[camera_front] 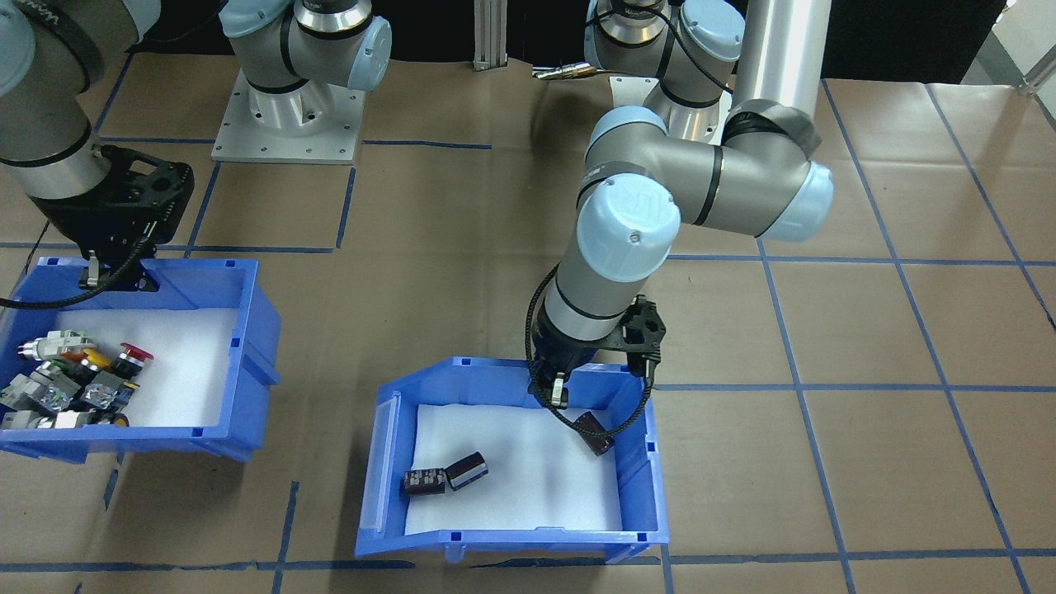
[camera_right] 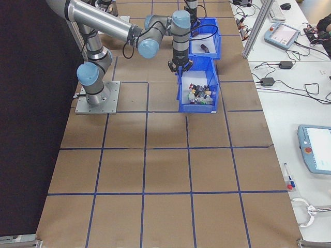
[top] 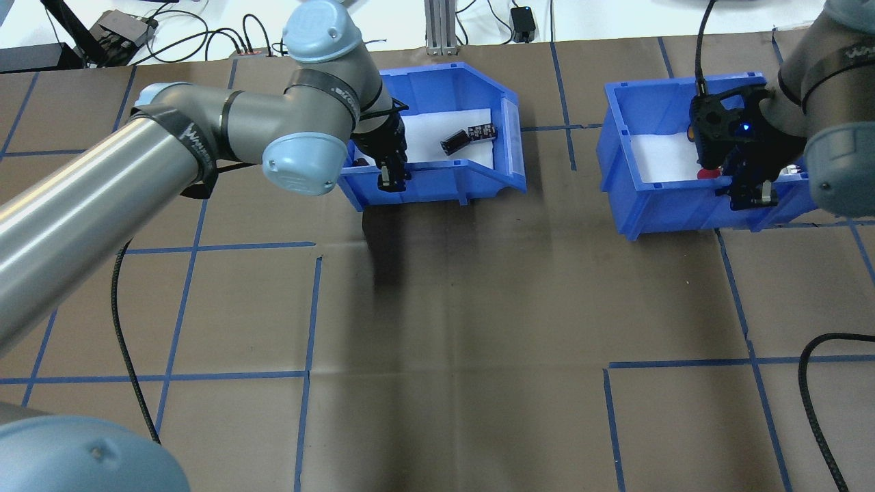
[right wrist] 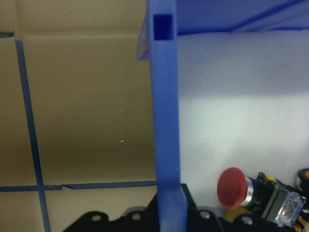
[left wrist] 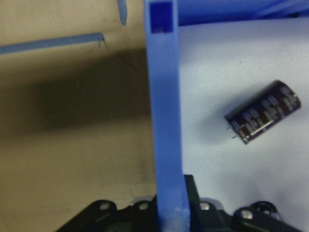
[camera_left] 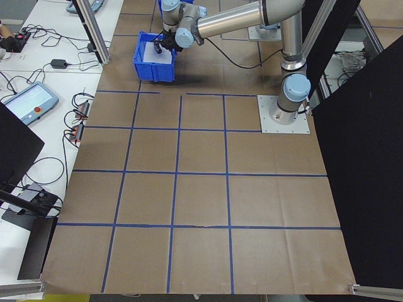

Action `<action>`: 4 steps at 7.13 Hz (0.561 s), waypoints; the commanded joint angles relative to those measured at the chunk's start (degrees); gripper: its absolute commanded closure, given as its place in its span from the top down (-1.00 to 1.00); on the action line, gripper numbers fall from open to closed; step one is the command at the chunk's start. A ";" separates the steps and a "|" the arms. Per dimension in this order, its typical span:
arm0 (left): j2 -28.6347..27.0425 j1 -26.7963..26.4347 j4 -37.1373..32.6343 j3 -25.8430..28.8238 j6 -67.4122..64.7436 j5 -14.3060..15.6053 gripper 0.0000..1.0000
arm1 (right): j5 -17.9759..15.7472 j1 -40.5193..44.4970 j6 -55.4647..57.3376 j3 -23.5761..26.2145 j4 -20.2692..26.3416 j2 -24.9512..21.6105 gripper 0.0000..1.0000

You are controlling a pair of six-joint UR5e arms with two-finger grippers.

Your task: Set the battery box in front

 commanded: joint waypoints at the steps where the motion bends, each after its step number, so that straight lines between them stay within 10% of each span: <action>1: -2.95 -2.21 2.50 2.03 -3.96 0.20 -1.00 | -0.38 -0.06 -0.31 4.01 0.17 -3.48 -1.00; 2: -2.96 -2.48 2.59 2.03 -3.79 0.29 -0.92 | -0.47 0.20 -0.31 6.82 0.17 -5.76 -1.00; 3: -2.87 -2.92 1.80 2.03 -3.70 0.64 -0.26 | -0.56 0.29 -0.23 10.68 0.17 -8.83 -1.00; 4: -2.87 -3.01 1.62 1.94 -3.96 0.90 0.98 | -0.47 0.46 0.03 14.81 0.08 -12.08 -1.00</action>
